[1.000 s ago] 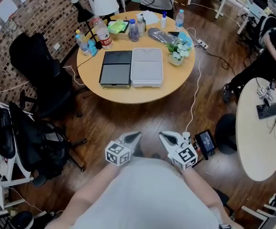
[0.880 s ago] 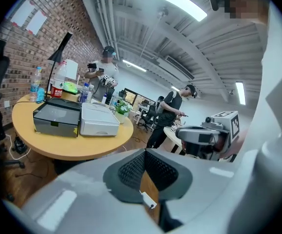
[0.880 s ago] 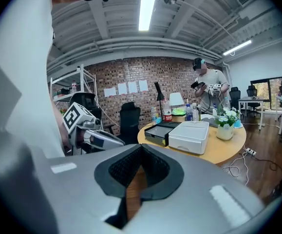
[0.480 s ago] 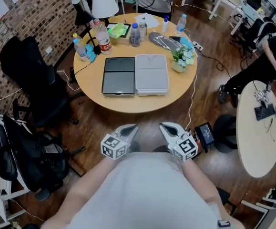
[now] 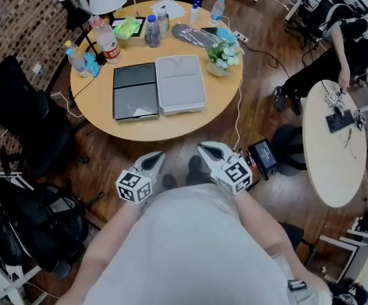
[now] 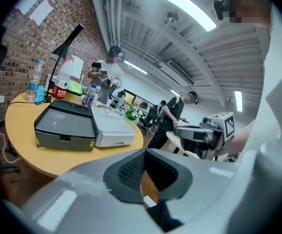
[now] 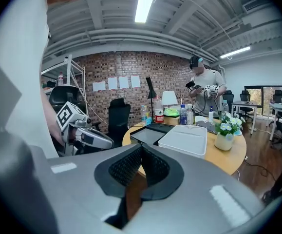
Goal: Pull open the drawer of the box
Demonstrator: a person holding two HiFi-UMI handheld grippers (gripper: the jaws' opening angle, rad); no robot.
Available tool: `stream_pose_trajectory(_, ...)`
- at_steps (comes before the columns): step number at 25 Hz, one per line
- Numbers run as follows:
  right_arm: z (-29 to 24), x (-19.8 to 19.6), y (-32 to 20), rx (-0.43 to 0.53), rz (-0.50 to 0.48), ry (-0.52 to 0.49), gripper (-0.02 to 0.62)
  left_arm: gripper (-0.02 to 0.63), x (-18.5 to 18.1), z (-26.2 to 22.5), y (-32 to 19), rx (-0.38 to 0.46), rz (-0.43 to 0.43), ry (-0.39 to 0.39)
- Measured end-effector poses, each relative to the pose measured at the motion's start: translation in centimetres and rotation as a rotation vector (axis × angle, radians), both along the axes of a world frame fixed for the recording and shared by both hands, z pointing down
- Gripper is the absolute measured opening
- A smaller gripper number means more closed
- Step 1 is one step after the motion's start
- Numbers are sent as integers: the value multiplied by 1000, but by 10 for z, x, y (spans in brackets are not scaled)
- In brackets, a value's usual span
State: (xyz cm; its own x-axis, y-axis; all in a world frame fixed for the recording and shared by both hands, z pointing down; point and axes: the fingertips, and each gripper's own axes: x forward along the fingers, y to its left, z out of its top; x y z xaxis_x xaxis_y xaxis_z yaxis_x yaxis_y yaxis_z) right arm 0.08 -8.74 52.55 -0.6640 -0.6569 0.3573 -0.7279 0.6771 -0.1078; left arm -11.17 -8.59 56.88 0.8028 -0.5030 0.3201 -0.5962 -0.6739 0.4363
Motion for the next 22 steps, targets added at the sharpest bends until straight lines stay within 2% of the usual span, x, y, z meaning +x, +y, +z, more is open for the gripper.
stream_pose_trajectory(3,1,-2,1,-27,-24,35,8,5,6,4,0,-16,5,-9)
stream_pose_trajectory(6,8,2,-4,-3,-39,-2,6,5,14,6,-4,-31,6,-19)
stream_pose_trajectory(12,16,16,-25,-26,-64,-6,6,5,23,13,-26,-53,-14,-56)
stream_pose_trajectory(14,20,22,-33,-45,-78,1,6,5,28,15,-36,-59,-23,-63)
stream_pose_trajectory(18,35,34,-50,-78,-101,-2,6,6,38,20,-56,-85,-47,-32)
stream_pose_trajectory(22,52,44,-66,-121,-105,6,6,6,41,33,-75,-113,-81,-63)
